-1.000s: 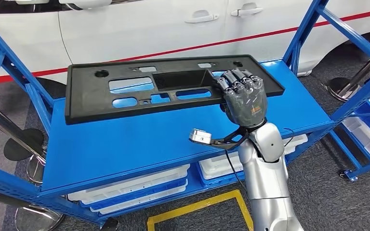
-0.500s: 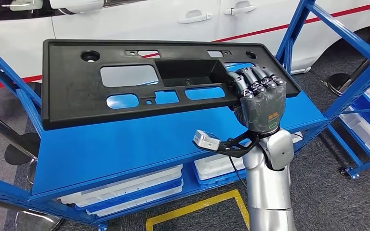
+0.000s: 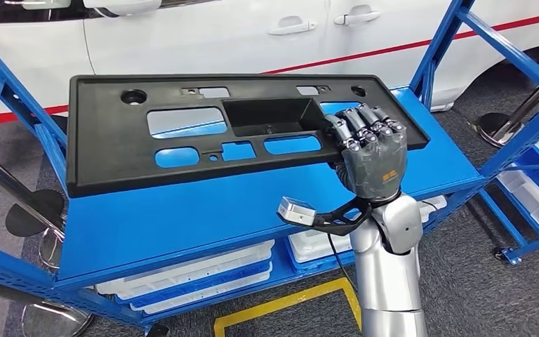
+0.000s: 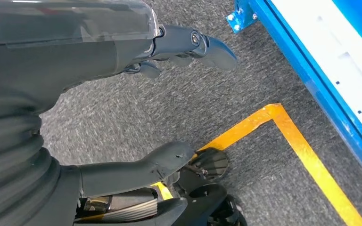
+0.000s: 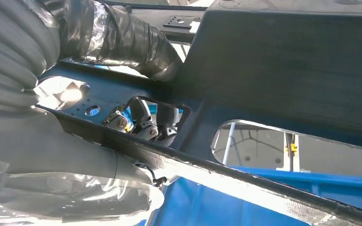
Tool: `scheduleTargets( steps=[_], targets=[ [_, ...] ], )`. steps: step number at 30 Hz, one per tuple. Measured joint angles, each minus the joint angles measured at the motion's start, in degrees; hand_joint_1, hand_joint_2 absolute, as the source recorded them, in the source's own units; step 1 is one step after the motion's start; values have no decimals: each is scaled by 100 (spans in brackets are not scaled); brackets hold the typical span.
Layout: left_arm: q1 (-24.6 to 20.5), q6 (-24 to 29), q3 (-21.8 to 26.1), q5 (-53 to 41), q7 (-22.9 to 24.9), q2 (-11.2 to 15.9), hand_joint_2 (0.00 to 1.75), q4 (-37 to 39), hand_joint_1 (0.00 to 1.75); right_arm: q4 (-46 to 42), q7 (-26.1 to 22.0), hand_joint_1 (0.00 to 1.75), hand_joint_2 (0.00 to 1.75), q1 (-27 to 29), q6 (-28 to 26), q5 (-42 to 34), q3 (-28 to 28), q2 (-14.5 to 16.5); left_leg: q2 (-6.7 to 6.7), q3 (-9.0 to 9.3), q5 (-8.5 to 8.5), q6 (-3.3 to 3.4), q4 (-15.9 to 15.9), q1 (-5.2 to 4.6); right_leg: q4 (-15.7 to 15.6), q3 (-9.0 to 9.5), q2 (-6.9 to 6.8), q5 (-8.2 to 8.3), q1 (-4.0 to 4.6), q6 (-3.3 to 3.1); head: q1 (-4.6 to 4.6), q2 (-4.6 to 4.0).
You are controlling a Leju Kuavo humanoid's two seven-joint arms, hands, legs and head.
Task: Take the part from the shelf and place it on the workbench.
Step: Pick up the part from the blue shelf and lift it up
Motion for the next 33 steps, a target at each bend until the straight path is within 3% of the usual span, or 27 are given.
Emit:
scheduleTargets(
  steps=[2,5,7,10,11,12,13,16,18,21,23,26,27,28,31,33],
  targets=[
    [-4,0,39,33,7,-2,175,0,0,38,2,175,175,-4,0,32,9,4,-6,-26,-29,-55,58,-15,-506,239,3,145,10,-26,-2,0],
    [-1,-5,62,33,74,-4,175,0,0,90,29,175,175,1,0,68,28,11,-3,-55,-36,-146,69,-17,-614,263,19,151,35,-119,-3,0],
    [1,-21,64,1,154,-6,175,1,0,123,86,175,175,-1,0,103,85,13,3,-120,-162,-204,226,2,-647,279,14,175,27,-189,-3,0],
    [4,-65,63,-50,254,-10,175,1,0,185,260,175,175,2,0,241,279,7,7,-514,-622,-256,1104,20,-662,286,-3,186,37,-255,-4,0],
    [8,-74,63,-60,279,-12,175,1,0,212,324,175,175,6,0,288,354,0,8,-639,-705,-261,1370,22,-660,285,-6,185,47,-263,-3,0],
    [11,-79,62,-63,298,-14,175,1,0,238,371,175,175,9,0,323,419,-8,8,-689,-693,-258,1474,22,-658,284,-5,185,55,-264,-3,0],
    [12,-81,62,-63,309,-15,175,1,0,258,401,175,175,11,0,344,470,-16,8,-638,-580,-247,1372,21,-653,285,-5,185,62,-264,-3,0],
    [-3,-89,62,-62,328,-14,175,0,0,281,477,175,175,8,0,369,562,-27,6,-155,-128,-177,395,2,-634,278,-3,188,81,-252,-2,0],
    [-19,-100,62,-56,343,-13,175,-1,0,294,563,175,175,3,0,375,624,-37,1,-20,-66,-140,96,-28,-633,259,-3,206,89,-210,-2,0],
    [-29,-115,63,-48,367,-13,175,-1,0,316,696,175,175,1,0,389,744,-69,7,-16,14,-61,17,-24,-623,238,-2,191,81,-118,-2,0],
    [-41,-126,64,-48,375,-13,175,-1,0,328,780,175,175,-3,0,395,835,-95,21,-28,80,1,-44,0,-341,128,-2,-72,76,-75,0,0],
    [-54,-165,64,-49,362,-13,175,1,0,375,941,175,175,5,0,445,1003,-151,31,-112,132,41,-35,-10,642,-228,-3,-641,66,-38,-1,0],
    [-54,-179,64,-53,352,-14,175,1,0,395,994,175,175,14,0,459,1063,-179,32,-144,148,41,-25,-11,779,-248,-4,-658,62,-31,-1,0],
    [-51,-187,63,-58,345,-18,175,1,0,411,1035,175,175,22,0,461,1120,-204,32,-174,162,35,-13,-11,705,-165,-5,-570,56,-30,0,0],
    [-47,-191,62,-63,333,-41,175,1,0,433,1083,175,175,31,0,421,1271,-243,27,-248,196,-11,37,-17,-292,454,-4,-186,50,-56,-1,0],
    [-54,-183,62,-63,326,-48,175,0,0,441,1078,175,175,30,0,386,1338,-249,24,-280,231,-71,60,-28,-632,625,5,-130,75,-94,-2,0]
  ],
)
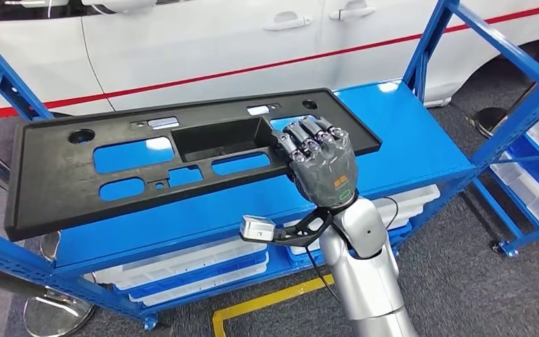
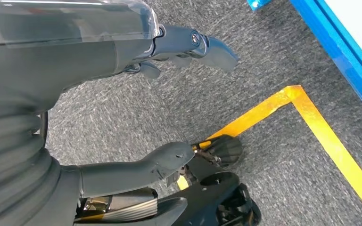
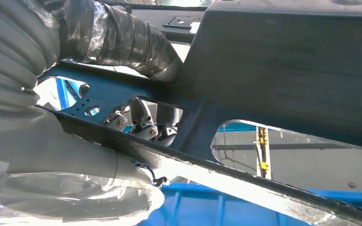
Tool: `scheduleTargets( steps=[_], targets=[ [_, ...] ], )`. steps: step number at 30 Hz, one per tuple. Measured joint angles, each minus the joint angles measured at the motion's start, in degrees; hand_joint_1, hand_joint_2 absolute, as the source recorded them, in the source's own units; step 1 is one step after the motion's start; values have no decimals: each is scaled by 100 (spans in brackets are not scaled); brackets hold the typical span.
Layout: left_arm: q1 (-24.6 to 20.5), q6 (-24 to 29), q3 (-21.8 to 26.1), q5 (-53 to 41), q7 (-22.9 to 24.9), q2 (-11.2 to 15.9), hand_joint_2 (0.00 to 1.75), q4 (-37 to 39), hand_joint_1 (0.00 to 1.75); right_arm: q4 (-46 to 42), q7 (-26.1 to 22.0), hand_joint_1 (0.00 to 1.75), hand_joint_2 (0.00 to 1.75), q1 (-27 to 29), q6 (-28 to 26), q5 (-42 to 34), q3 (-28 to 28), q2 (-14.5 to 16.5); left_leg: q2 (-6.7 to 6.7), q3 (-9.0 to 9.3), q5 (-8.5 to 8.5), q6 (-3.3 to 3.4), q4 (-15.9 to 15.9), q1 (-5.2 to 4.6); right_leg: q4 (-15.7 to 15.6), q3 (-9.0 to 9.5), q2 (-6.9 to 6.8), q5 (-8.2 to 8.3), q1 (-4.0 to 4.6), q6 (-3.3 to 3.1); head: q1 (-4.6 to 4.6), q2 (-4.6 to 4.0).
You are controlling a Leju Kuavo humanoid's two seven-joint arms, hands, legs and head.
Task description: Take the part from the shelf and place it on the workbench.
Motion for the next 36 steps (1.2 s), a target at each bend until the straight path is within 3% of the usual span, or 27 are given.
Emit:
scheduleTargets(
  steps=[3,5,7,8,9,10,11,13,15,17,19,22,23,24,25,26,28,29,31,33,34,36],
  targets=[
    [6,22,0,2,10,5,175,-1,0,31,-69,175,175,-1,0,-56,41,-3,-8,-44,3,-107,42,8,-53,-39,0,85,1,-111,-2,0],
    [15,32,0,-1,37,10,175,-1,0,51,-117,175,175,-2,0,-69,56,4,-13,-183,-311,-159,393,29,-89,-85,-18,164,-11,-198,-3,0],
    [21,32,-1,-8,65,16,175,-1,0,65,-142,175,175,4,0,-71,65,12,-11,-419,-777,-201,1080,46,-87,-167,-32,229,2,-237,-4,0],
    [26,24,-2,-13,74,18,175,-1,0,72,-150,175,175,13,0,-63,66,13,-11,-494,-919,-215,1372,51,-84,-213,-37,260,11,-241,-3,0],
    [34,10,-4,-21,80,20,175,-1,0,77,-156,175,175,25,0,-42,65,13,-10,-480,-954,-220,1495,52,-81,-259,-39,292,17,-240,-3,0],
    [39,-8,-8,-30,80,21,175,-1,0,79,-160,175,175,36,0,-9,65,13,-10,-358,-891,-215,1409,52,-76,-302,-39,322,22,-236,-4,0],
    [41,-26,-11,-35,78,23,175,-1,0,77,-160,175,175,46,0,28,64,13,-10,-134,-761,-199,1128,50,-70,-339,-36,349,25,-229,-4,0],
    [23,-48,-17,-38,68,31,175,-4,0,48,-155,175,175,49,0,73,63,12,-13,386,-572,-140,351,30,-59,-392,-33,395,32,-198,-4,0],
    [-8,-57,-18,-25,54,38,175,-9,0,2,-163,175,175,44,0,50,63,11,-17,622,-527,-85,-52,-10,-56,-420,-36,445,31,-136,-4,0],
    [-32,-62,-21,-11,35,39,175,-12,0,-41,-198,175,175,42,0,-18,61,10,-15,619,-470,-31,-114,-26,-63,-435,-35,495,24,-59,-2,0],
    [-66,-68,-28,-9,20,37,175,-12,0,-85,-246,175,175,39,0,-75,47,10,10,595,-376,47,-191,-8,58,-495,-21,367,16,-2,1,0],
    [-133,-71,-47,-15,13,35,175,-14,0,-141,-290,175,175,42,0,-107,3,10,36,468,-249,135,-223,-3,923,-807,-13,-282,-5,51,3,0],
    [-143,-71,-54,-17,13,35,175,-14,0,-148,-295,175,175,52,0,-110,-11,10,39,413,-218,137,-214,-6,1236,-901,-14,-436,-14,69,2,0],
    [-148,-72,-60,-19,14,35,175,-14,0,-150,-299,175,175,61,0,-110,-23,10,42,357,-188,132,-200,-5,1409,-922,-15,-485,-27,87,2,0],
    [-147,-75,-65,-20,14,34,175,-14,0,-155,-303,175,175,66,0,-110,-32,10,44,301,-162,121,-179,-3,1371,-839,-16,-423,-43,103,2,0],
    [-146,-79,-70,-20,16,32,175,-14,0,-165,-305,175,175,68,0,-110,-39,10,45,246,-142,108,-148,1,1124,-646,-18,-285,-61,114,2,0],
    [-147,-85,-84,-23,22,21,175,-14,0,-198,-309,175,175,64,0,-103,-46,11,44,145,-118,72,-64,4,387,-166,-17,-68,-73,109,1,0],
    [-149,-86,-93,-27,30,14,175,-14,0,-219,-313,175,175,64,0,-98,-48,11,42,110,-104,44,-30,2,132,-18,-14,-19,-63,85,2,0],
    [-149,-86,-110,-38,49,3,175,-14,0,-248,-321,175,175,62,0,-91,-54,13,39,67,-59,-32,-4,0,-11,32,-4,-5,-22,20,1,0],
    [-147,-86,-120,-51,64,-3,175,-14,0,-269,-326,175,175,58,0,-91,-60,14,34,28,-69,-110,23,11,-50,-7,-10,60,-35,-68,1,0],
    [-147,-85,-123,-56,68,-4,175,-14,0,-278,-328,175,175,56,0,-91,-63,18,31,-21,-170,-142,117,19,-69,-33,-17,105,-45,-119,0,0],
    [-147,-84,-127,-62,72,-4,175,-14,0,-287,-332,175,175,52,0,-91,-68,26,26,-215,-578,-187,617,40,-92,-107,-36,189,-50,-197,-2,0]
  ],
)
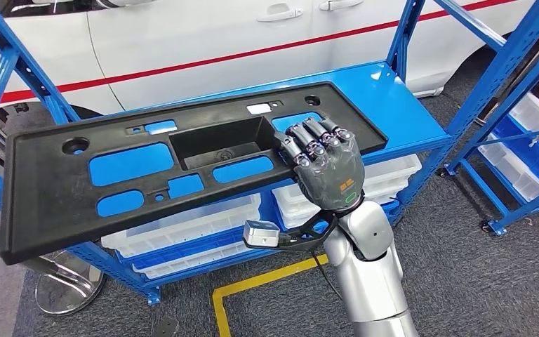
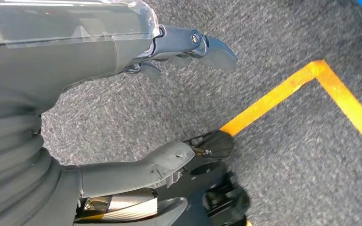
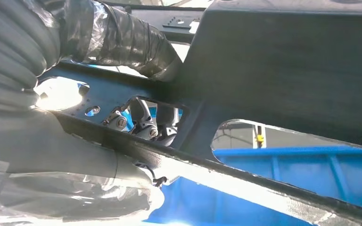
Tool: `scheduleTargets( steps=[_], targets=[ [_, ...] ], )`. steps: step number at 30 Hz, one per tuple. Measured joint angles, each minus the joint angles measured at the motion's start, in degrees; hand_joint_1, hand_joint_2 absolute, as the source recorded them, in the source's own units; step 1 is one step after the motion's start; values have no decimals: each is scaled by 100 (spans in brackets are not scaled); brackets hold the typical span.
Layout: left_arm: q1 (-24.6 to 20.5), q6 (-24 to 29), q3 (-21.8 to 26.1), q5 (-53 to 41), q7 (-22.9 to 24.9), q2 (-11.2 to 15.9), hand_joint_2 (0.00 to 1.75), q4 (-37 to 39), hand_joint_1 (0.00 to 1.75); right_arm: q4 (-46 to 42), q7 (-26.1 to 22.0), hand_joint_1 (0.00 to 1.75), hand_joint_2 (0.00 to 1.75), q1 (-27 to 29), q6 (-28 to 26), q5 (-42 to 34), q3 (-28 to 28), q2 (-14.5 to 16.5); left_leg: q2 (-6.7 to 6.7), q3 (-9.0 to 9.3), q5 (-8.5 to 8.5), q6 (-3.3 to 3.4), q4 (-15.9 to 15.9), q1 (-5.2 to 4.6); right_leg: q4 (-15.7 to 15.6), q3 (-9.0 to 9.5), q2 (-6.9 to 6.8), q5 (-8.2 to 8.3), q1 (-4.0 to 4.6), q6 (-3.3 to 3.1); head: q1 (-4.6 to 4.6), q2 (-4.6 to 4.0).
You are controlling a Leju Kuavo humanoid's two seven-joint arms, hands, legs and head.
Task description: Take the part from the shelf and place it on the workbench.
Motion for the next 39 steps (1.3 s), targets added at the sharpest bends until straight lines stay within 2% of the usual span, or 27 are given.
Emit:
scheduleTargets(
  steps=[2,3,4,5,6,8,9,12,13,15,17,18,19,20,22,23,24,27,28,29,32,33,34,35,37,38,39],
  targets=[
    [3,-1,-2,-4,2,-2,175,0,0,-1,-3,175,175,4,0,1,-5,4,1,-217,-378,-37,696,16,3,-99,-9,72,15,-26,-1,0],
    [4,-2,-4,-7,2,-4,175,0,0,-1,-4,175,175,7,0,1,-8,4,2,-241,-429,-52,890,24,6,-151,-11,110,20,-24,-1,0],
    [5,-2,-5,-8,3,-7,175,0,0,-1,-6,175,175,9,0,3,-9,4,2,-167,-375,-61,891,33,10,-201,-10,148,23,-16,-1,0],
    [4,-2,-9,-9,4,-10,175,0,0,-4,-7,175,175,10,0,6,-11,4,2,25,-240,-63,661,44,16,-244,-8,182,23,-2,-1,0],
    [-1,-2,-15,-10,7,-11,175,0,0,-11,-5,175,175,9,0,11,-12,4,2,297,-103,-60,280,54,25,-279,-5,210,22,16,-1,0],
    [-19,-3,-30,-13,15,-12,175,0,0,-42,9,175,175,2,0,31,-14,4,-9,768,16,-29,-440,42,48,-335,-3,258,33,73,-1,0],
    [-26,-4,-36,-16,22,-13,175,-1,0,-55,25,175,175,-3,0,43,-14,4,-16,871,11,-9,-625,27,54,-352,-5,283,37,108,0,0],
    [-26,-5,-47,-31,58,-16,175,-1,0,-75,99,175,175,-8,0,68,-13,-1,-15,847,73,102,-722,8,67,-387,-1,324,23,223,1,0],
    [-28,-7,-54,-37,70,-18,175,-1,0,-83,125,175,175,-8,0,71,-13,-4,-5,823,121,153,-743,12,150,-427,4,232,16,248,3,0],
    [-41,-8,-72,-45,88,-21,175,-2,0,-99,169,175,175,-6,0,74,-13,-11,16,742,217,243,-772,12,630,-609,16,-187,6,271,3,0],
    [-49,-9,-87,-46,102,-21,175,-2,0,-108,190,175,175,4,0,74,-13,-21,22,626,293,281,-763,-7,1324,-835,18,-619,7,283,3,0],
    [-50,-8,-91,-46,107,-20,175,-2,0,-108,192,175,175,10,0,74,-13,-29,25,565,328,282,-751,-14,1544,-878,18,-697,6,286,4,0],
    [-49,-8,-94,-46,111,-20,175,-2,0,-108,192,175,175,13,0,74,-13,-38,27,501,359,278,-732,-17,1582,-829,17,-667,6,286,3,0],
    [-49,-6,-98,-48,114,-20,175,-2,0,-108,192,175,175,14,0,74,-13,-47,27,442,385,270,-707,-18,1415,-675,16,-550,6,281,4,0],
    [-52,0,-114,-55,120,-20,175,-2,0,-111,190,175,175,11,0,74,-13,-55,25,351,421,242,-651,-21,688,-174,15,-304,8,254,3,0],
    [-56,6,-125,-59,126,-20,175,-2,0,-121,187,175,175,8,0,74,-13,-55,25,320,438,218,-627,-26,369,25,16,-241,21,236,3,0],
    [-61,11,-134,-62,131,-20,175,-2,0,-133,185,175,175,5,0,73,-14,-54,25,298,459,187,-610,-31,164,137,19,-225,35,219,3,0],
    [-72,24,-158,-67,152,-17,175,-2,0,-157,182,175,175,0,0,68,-15,-53,22,254,525,74,-602,-38,48,127,20,-171,47,133,3,0],
    [-72,26,-165,-68,160,-14,175,-3,0,-158,181,175,175,-1,0,67,-14,-52,19,219,470,42,-554,-33,32,103,14,-129,36,86,2,0],
    [-71,27,-170,-69,164,-10,175,-3,0,-162,179,175,175,-2,0,65,-14,-50,16,154,334,15,-418,-27,13,71,6,-82,23,38,2,0],
    [-70,28,-177,-74,172,-4,175,-4,0,-174,173,175,175,-2,0,61,-13,-46,15,-183,-342,-50,557,0,6,-79,-13,44,31,-36,1,0],
    [-70,28,-177,-75,173,-4,175,-4,0,-175,169,175,175,1,0,62,-13,-46,15,-249,-457,-64,840,7,9,-134,-15,84,38,-39,1,0],
    [-70,28,-178,-76,174,-4,175,-4,0,-175,165,175,175,3,0,64,-13,-46,16,-222,-454,-71,941,11,13,-188,-16,124,43,-37,1,0],
    [-72,28,-178,-76,174,-4,175,-4,0,-175,161,175,175,4,0,67,-13,-46,16,-83,-351,-68,816,13,19,-236,-14,160,46,-30,1,0],
    [-83,28,-180,-78,174,-2,175,-6,0,-179,161,175,175,2,0,72,-13,-46,13,449,-94,-35,69,7,35,-314,-9,222,54,-4,0,0],
    [-93,28,-181,-79,174,-1,175,-8,0,-183,161,175,175,-3,0,74,-13,-46,6,693,-23,-8,-307,-5,44,-342,-8,252,59,21,2,0],
    [-102,28,-182,-81,173,-1,175,-9,0,-186,161,175,175,-7,0,76,-13,-46,-1,849,2,21,-570,-20,49,-361,-9,281,63,51,1,0]
  ],
)
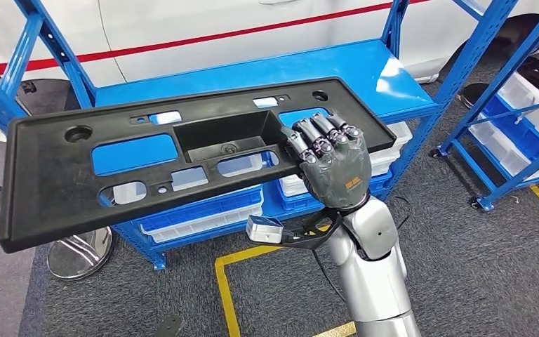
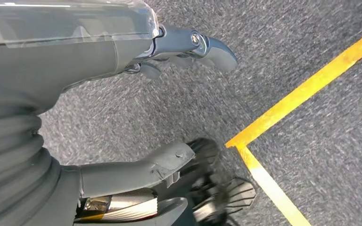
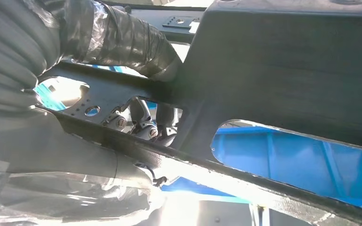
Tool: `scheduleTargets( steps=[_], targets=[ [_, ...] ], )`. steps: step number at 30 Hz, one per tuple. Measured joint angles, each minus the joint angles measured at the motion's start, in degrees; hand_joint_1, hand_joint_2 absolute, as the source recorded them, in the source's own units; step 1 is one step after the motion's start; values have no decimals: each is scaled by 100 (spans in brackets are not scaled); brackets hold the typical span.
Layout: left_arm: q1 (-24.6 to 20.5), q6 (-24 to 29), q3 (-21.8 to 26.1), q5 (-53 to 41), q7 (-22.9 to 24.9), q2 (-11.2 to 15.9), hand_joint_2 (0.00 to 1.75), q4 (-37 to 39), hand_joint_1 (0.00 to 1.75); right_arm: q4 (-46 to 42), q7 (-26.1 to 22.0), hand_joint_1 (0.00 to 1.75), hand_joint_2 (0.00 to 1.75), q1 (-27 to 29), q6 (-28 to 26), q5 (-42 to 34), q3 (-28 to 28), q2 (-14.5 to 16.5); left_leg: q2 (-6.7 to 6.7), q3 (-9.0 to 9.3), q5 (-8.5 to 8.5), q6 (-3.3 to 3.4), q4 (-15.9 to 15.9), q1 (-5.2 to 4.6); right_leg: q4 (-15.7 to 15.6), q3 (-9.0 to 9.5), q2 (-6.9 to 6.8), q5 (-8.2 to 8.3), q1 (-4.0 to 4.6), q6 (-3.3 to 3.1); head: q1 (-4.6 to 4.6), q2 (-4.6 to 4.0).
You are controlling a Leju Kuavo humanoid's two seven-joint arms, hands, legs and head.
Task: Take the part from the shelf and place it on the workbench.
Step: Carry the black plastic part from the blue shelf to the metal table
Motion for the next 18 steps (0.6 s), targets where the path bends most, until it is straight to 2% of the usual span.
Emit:
scheduleTargets(
  steps=[1,3,4,5,6,8,9,10,11,13,14,15,16,18],
  targets=[
    [-7,-1,-2,-3,0,1,175,-2,0,-3,0,175,175,-4,0,1,0,0,-7,62,-6,27,-126,-17,-1,-14,-1,32,2,35,1,0],
    [-5,-2,-4,-16,1,1,175,-2,0,-4,1,175,175,-6,0,2,-1,-1,-7,41,58,100,-178,-18,15,-36,-1,71,-4,111,2,0],
    [-3,-3,-5,-24,2,1,175,-2,0,-5,2,175,175,-8,0,1,-2,-1,3,22,104,145,-205,-9,84,-71,5,15,-3,146,4,0],
    [-5,-3,-7,-28,3,2,175,-3,0,-5,2,175,175,-9,0,1,-2,-2,15,-9,159,196,-230,0,239,-134,12,-130,-1,171,4,0],
    [-9,-4,-9,-31,4,2,175,-3,0,-4,2,175,175,-11,0,1,-2,-2,27,-53,213,238,-247,7,500,-229,20,-357,-1,189,6,0],
    [-13,-4,-14,-33,6,3,175,-4,0,-2,2,175,175,-6,0,4,-2,-4,34,-175,298,276,-238,-14,1157,-433,28,-832,-10,200,5,0],
    [-8,-4,-16,-35,7,3,175,-4,0,-1,2,175,175,-1,0,6,-2,-7,34,-240,335,275,-226,-20,1412,-488,27,-949,-15,206,6,0],
    [-3,-4,-20,-36,8,3,175,-4,0,-1,3,175,175,3,0,8,-3,-9,34,-308,370,269,-205,-22,1501,-461,27,-947,-21,209,5,0],
    [1,-4,-25,-37,9,3,175,-4,0,-1,4,175,175,4,0,9,-3,-10,34,-376,398,261,-176,-22,1388,-333,26,-844,-28,210,6,0],
    [1,-4,-35,-38,10,3,175,-4,0,-1,5,175,175,-1,0,9,-2,-11,33,-492,438,233,-104,-20,706,144,24,-600,-43,198,5,0],
    [0,-4,-39,-38,10,3,175,-4,0,-1,8,175,175,-4,0,9,-1,-10,31,-537,455,209,-72,-23,376,348,27,-536,-34,181,4,0],
    [0,-4,-40,-39,9,3,175,-5,0,-2,13,175,175,-6,0,10,0,-10,30,-567,475,178,-49,-28,154,470,29,-522,-22,162,4,0],
    [1,-4,-42,-39,9,3,175,-5,0,-2,21,175,175,-6,0,10,0,-9,30,-588,502,143,-38,-32,59,504,32,-541,-6,137,3,0],
    [6,-4,-43,-40,9,4,175,-6,0,-1,38,175,175,-5,0,13,0,-9,26,-611,547,70,-31,-30,26,474,29,-477,-3,60,3,0]
  ],
)
